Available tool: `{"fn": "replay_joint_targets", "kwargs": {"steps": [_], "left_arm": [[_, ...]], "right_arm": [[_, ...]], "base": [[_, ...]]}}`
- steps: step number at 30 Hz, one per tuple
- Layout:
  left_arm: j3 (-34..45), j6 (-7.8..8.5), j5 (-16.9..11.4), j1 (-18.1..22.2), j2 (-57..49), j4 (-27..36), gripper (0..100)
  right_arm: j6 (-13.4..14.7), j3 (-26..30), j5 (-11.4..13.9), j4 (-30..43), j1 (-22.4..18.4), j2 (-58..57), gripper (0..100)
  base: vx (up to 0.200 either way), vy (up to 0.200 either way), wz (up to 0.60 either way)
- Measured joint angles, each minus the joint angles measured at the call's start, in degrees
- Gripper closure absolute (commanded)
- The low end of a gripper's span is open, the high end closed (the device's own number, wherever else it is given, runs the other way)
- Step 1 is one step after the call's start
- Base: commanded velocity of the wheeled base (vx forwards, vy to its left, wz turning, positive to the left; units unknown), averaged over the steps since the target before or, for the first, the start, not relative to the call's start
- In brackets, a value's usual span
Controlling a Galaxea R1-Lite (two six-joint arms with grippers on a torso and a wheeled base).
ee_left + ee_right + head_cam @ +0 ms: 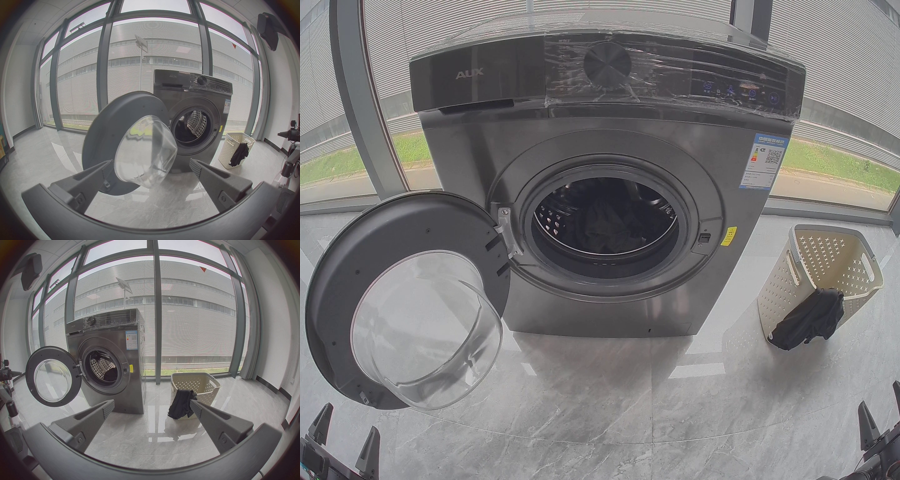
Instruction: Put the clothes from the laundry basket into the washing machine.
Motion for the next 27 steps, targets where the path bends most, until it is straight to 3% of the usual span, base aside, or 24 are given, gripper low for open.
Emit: {"fn": "replay_joint_targets", "kwargs": {"steps": [27], "left_arm": [[0.0, 0.0, 0.0, 0.0, 0.1, 0.0, 0]], "right_arm": [[0.0, 0.0, 0.0, 0.0, 0.0, 0.1, 0]], "base": [[0.0, -0.2, 0.0]]}}
